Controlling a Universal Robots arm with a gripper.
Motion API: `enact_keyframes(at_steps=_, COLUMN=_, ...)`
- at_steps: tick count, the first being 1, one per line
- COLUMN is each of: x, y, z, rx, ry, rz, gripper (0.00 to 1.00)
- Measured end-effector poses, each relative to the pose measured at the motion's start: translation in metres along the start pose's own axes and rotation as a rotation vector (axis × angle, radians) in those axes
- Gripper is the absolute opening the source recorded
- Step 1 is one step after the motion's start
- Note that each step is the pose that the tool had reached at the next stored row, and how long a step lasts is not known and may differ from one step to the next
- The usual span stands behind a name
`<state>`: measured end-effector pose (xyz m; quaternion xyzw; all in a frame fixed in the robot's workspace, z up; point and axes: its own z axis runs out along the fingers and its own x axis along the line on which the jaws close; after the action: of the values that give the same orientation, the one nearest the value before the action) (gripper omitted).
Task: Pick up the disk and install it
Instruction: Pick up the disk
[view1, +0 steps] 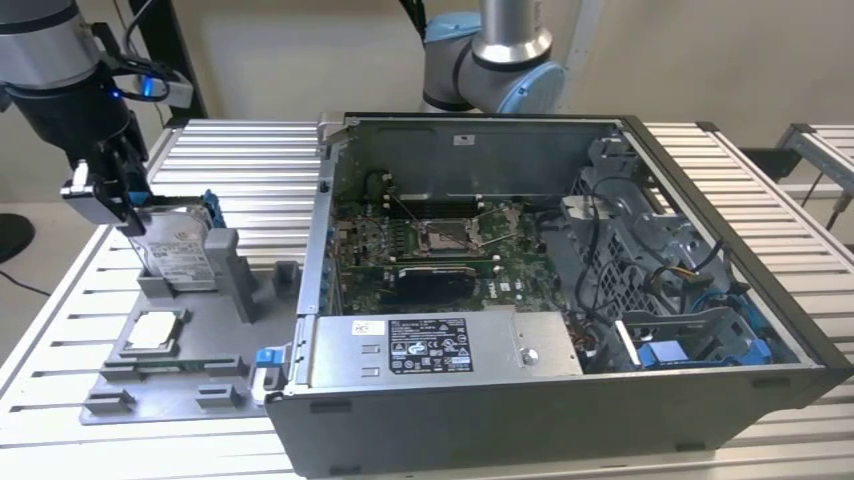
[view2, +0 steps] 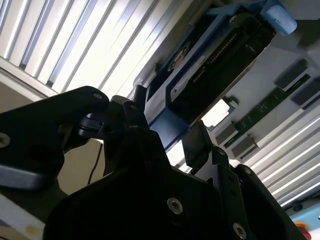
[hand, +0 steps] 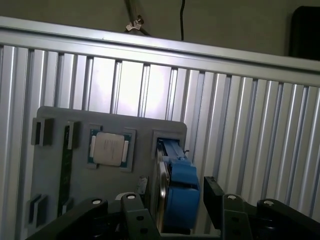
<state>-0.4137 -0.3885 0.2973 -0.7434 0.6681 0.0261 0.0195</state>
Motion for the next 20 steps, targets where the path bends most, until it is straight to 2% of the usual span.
enact_keyframes(at_steps=20, x=0.0005, y=-0.0001, z=0.0078, rx=-0.0001, ry=0.0000, rz=0.000, gripper=1.00)
